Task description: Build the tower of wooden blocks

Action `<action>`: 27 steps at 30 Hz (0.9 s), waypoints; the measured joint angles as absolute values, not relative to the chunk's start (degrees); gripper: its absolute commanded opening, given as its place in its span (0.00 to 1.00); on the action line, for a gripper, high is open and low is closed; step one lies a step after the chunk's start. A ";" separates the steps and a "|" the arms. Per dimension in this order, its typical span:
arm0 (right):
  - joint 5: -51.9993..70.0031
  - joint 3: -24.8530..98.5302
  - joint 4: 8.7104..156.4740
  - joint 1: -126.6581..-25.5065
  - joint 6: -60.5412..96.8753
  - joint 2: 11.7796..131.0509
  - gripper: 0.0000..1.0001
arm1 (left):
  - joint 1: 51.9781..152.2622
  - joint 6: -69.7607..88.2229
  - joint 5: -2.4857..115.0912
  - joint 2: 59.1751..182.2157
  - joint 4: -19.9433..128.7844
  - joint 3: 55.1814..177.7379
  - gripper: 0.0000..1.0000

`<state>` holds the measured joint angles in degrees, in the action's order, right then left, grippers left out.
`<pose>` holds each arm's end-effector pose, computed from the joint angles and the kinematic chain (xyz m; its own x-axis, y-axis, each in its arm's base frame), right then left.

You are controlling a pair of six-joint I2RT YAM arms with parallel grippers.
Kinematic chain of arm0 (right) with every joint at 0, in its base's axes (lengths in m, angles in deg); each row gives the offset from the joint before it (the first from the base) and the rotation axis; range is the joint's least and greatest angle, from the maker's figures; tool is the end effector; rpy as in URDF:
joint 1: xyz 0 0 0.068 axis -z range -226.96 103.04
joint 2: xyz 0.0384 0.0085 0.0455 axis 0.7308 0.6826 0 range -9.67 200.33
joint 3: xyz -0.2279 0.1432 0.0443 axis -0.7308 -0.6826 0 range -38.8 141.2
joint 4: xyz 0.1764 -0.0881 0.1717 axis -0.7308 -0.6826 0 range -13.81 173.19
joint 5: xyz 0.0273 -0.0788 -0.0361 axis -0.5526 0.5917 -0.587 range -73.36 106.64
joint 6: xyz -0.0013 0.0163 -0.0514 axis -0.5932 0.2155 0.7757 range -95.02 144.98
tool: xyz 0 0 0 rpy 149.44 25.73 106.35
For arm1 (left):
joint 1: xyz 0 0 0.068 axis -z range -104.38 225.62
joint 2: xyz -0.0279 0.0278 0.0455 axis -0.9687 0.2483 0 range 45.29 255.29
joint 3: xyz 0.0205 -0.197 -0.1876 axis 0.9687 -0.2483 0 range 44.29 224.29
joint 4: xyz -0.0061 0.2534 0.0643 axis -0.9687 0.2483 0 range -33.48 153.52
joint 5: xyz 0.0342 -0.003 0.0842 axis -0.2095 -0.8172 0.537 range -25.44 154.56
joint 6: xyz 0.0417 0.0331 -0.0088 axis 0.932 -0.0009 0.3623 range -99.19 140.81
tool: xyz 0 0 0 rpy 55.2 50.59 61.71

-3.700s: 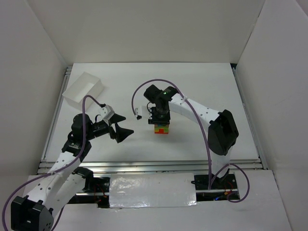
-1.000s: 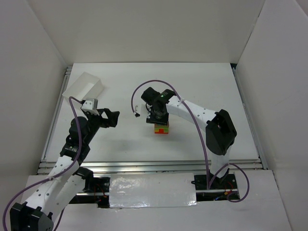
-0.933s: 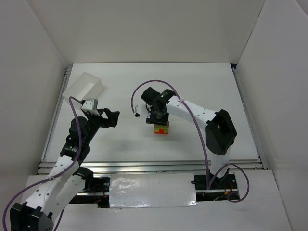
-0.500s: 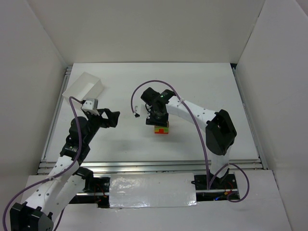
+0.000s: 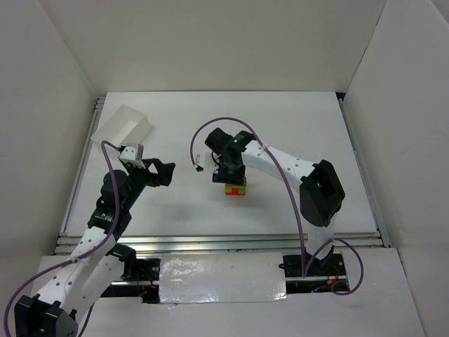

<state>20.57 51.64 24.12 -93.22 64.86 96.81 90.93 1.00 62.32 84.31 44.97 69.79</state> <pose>0.2610 0.2693 0.2508 -0.0584 -0.9862 -0.1548 -0.9722 0.0914 -0.2157 0.1702 -0.0479 0.2770 -0.1334 -0.3147 -0.9398 0.2725 0.9001 -0.3401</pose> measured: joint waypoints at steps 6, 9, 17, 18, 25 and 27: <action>21.46 51.70 24.64 -93.22 64.38 96.81 0.88 | 90.93 0.98 62.19 84.58 44.95 69.79 0.99; 22.18 52.84 24.86 -93.04 63.81 96.74 1.00 | 90.93 0.98 62.21 84.58 44.95 69.79 0.99; 21.13 60.31 24.14 -92.21 63.77 92.35 1.00 | 90.93 0.80 62.39 84.58 44.95 69.79 0.99; 20.85 60.82 24.23 -91.95 63.72 91.06 1.00 | 90.93 0.58 62.43 84.58 44.95 69.79 0.99; 19.69 72.97 27.00 -85.92 56.23 87.78 1.00 | 90.93 -5.67 65.17 88.95 49.83 76.26 0.99; 19.12 78.63 28.36 -82.88 51.37 87.98 1.00 | 90.93 -8.18 68.18 91.70 54.46 80.96 0.99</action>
